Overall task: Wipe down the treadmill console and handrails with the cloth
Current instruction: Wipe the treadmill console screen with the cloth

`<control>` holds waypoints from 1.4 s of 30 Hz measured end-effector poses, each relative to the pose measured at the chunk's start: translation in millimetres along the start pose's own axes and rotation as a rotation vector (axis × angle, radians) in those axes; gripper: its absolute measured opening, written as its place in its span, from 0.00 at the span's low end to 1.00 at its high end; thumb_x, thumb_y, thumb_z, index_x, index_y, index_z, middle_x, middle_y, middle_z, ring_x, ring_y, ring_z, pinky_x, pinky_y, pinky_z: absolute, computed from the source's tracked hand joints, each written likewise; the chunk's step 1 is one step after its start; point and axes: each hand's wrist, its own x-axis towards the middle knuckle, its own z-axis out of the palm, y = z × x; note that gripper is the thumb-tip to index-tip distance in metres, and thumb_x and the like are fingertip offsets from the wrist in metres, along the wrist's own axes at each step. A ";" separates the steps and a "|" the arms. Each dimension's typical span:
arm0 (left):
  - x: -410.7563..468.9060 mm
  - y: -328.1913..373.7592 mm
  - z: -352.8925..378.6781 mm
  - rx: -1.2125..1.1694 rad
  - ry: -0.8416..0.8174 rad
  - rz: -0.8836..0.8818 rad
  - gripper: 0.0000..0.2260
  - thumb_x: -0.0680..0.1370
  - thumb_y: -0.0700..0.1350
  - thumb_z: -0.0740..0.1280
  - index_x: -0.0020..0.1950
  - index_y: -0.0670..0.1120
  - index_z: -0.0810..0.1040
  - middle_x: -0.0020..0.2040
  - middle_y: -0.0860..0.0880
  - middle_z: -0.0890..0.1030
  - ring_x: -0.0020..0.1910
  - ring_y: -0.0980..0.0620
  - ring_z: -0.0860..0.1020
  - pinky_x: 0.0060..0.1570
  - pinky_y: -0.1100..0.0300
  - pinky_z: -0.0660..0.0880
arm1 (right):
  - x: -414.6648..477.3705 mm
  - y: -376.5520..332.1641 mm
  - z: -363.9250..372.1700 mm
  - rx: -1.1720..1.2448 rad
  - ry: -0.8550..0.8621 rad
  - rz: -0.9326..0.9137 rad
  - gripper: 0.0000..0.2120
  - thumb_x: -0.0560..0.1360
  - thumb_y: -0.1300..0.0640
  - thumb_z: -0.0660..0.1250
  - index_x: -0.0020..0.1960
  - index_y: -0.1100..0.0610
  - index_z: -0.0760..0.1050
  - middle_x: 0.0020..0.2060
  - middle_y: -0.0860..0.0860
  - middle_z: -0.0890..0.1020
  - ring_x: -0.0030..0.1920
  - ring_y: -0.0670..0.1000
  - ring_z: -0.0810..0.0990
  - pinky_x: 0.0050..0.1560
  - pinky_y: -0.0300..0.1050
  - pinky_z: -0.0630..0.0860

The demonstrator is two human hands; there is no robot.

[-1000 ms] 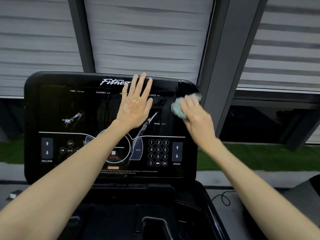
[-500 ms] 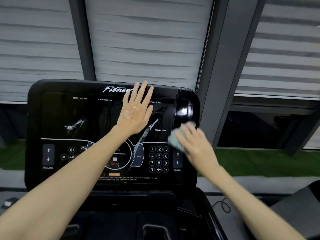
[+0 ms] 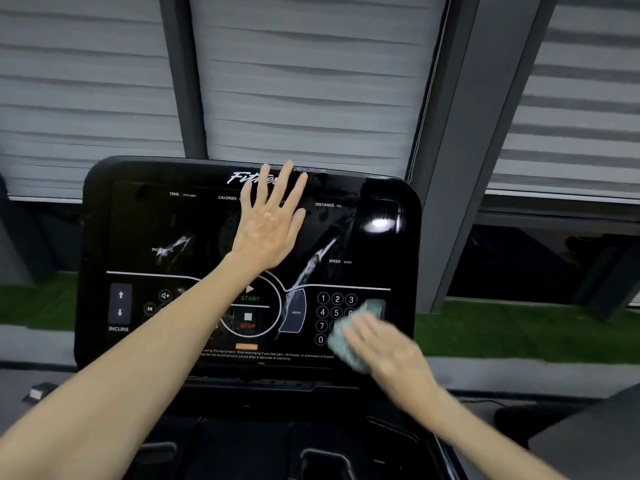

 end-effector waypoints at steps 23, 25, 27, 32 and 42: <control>-5.3 -15.3 3.6 -0.056 0.034 -0.042 0.24 0.83 0.53 0.49 0.79 0.50 0.55 0.79 0.41 0.54 0.76 0.36 0.55 0.72 0.42 0.56 | 106.1 34.7 -17.0 -0.017 0.047 0.190 0.18 0.74 0.68 0.55 0.60 0.63 0.76 0.55 0.57 0.79 0.52 0.56 0.78 0.47 0.48 0.79; -6.1 -16.0 4.7 -0.047 0.037 -0.038 0.24 0.83 0.53 0.49 0.79 0.50 0.55 0.79 0.41 0.54 0.76 0.36 0.54 0.72 0.42 0.56 | 54.0 2.7 2.4 0.019 -0.022 0.040 0.17 0.78 0.68 0.54 0.61 0.66 0.76 0.57 0.60 0.80 0.58 0.60 0.78 0.55 0.52 0.77; -5.9 -16.0 4.8 -0.055 0.038 -0.035 0.24 0.83 0.53 0.49 0.79 0.50 0.55 0.79 0.41 0.54 0.77 0.36 0.54 0.73 0.42 0.56 | 13.1 -17.9 9.6 0.037 -0.128 -0.089 0.17 0.80 0.66 0.52 0.61 0.65 0.77 0.57 0.59 0.81 0.60 0.60 0.78 0.55 0.51 0.78; -6.7 -18.2 5.0 -0.060 0.043 -0.023 0.24 0.83 0.53 0.49 0.79 0.49 0.56 0.79 0.40 0.55 0.76 0.36 0.55 0.73 0.42 0.57 | 23.9 -8.1 6.5 0.092 -0.095 -0.160 0.13 0.79 0.66 0.57 0.59 0.65 0.77 0.54 0.58 0.81 0.57 0.59 0.79 0.56 0.53 0.76; -10.7 -41.6 -0.9 0.012 0.011 -0.011 0.26 0.82 0.59 0.48 0.80 0.53 0.53 0.79 0.41 0.53 0.77 0.38 0.55 0.71 0.40 0.55 | 203.6 83.0 -32.0 -0.072 0.061 0.246 0.27 0.65 0.71 0.50 0.61 0.67 0.75 0.55 0.63 0.78 0.52 0.63 0.79 0.40 0.51 0.81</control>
